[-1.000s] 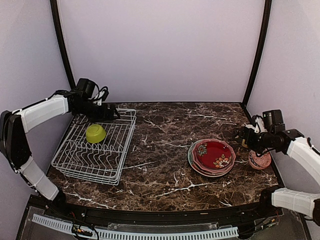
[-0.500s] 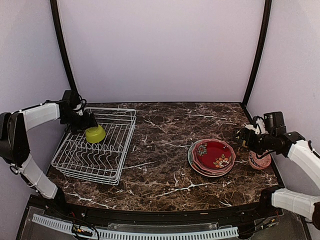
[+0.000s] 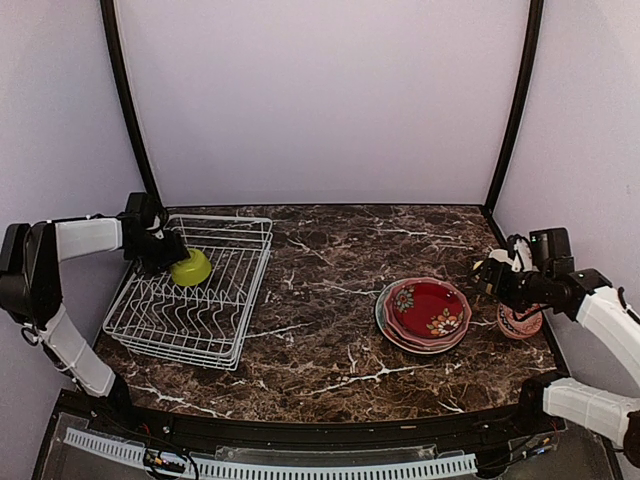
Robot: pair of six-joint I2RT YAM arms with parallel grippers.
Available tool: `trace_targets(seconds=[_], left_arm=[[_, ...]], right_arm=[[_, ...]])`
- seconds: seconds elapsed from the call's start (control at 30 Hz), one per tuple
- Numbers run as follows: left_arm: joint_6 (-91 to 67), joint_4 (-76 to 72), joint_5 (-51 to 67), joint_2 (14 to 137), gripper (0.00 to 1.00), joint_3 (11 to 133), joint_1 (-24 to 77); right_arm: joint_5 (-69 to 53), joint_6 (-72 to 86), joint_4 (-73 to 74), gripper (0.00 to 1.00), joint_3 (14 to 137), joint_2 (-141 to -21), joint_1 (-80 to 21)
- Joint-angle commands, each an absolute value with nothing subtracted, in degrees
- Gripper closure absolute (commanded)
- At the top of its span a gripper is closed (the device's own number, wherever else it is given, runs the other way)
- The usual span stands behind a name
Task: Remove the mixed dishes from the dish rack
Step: Grab the bowl from the dish rack.
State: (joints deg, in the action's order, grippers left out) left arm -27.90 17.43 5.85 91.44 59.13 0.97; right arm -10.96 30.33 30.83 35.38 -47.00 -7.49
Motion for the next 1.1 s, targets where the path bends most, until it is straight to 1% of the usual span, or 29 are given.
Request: trace_targets(seconds=[0.0,0.07,0.13,0.2,0.3,0.37,0.43,0.63,0.8,0.83,0.9,0.97,1.07], left_arm=[[-27.8,16.2,4.8,93.9,0.35,60.7,0.7],[-27.1,16.4,4.7,94.7,0.35,61.2,0.8],[-26.2,16.6,4.4,95.1,0.33,61.3,0.8],[-25.5,16.8,4.2,95.4,0.28,61.2,0.9],[-24.1,17.5,4.7,96.4,0.10,61.6,1.4],[-23.8,18.1,6.3,97.5,0.03,62.3,1.7],[-24.8,17.8,8.6,98.6,0.01,62.6,1.8],[-28.1,14.5,13.0,101.7,0.01,63.0,1.8],[-28.6,13.5,12.3,102.1,0.02,62.9,1.9],[-28.6,13.2,12.3,101.9,0.03,62.7,2.0],[-28.6,12.3,11.9,101.0,0.10,62.1,2.2],[-28.1,12.1,10.9,100.0,0.20,61.9,2.6],[-27.1,12.4,9.4,98.4,0.29,62.0,2.9]], right_arm=[[-11.6,31.1,29.5,0.05,34.7,-45.7,-7.6],[-11.8,31.2,29.3,0.06,34.5,-45.7,-7.6],[-11.8,31.3,29.4,0.06,34.6,-45.9,-7.6],[-11.9,31.4,29.4,0.06,34.7,-46.0,-7.7],[-12.0,31.7,29.0,0.06,34.6,-45.9,-7.6],[-12.2,32.0,28.4,0.06,34.4,-45.9,-7.6],[-12.6,32.2,28.0,0.06,34.3,-46.3,-7.7],[-12.9,32.4,28.1,0.06,34.7,-46.6,-7.7],[-12.6,32.5,28.7,0.06,34.7,-46.1,-7.6],[-12.6,32.4,28.7,0.06,34.6,-46.1,-7.6],[-12.7,32.5,28.7,0.06,34.7,-46.2,-7.6],[-13.1,32.7,28.6,0.06,34.7,-46.4,-7.6],[-13.3,32.9,28.2,0.06,34.7,-46.7,-7.6]])
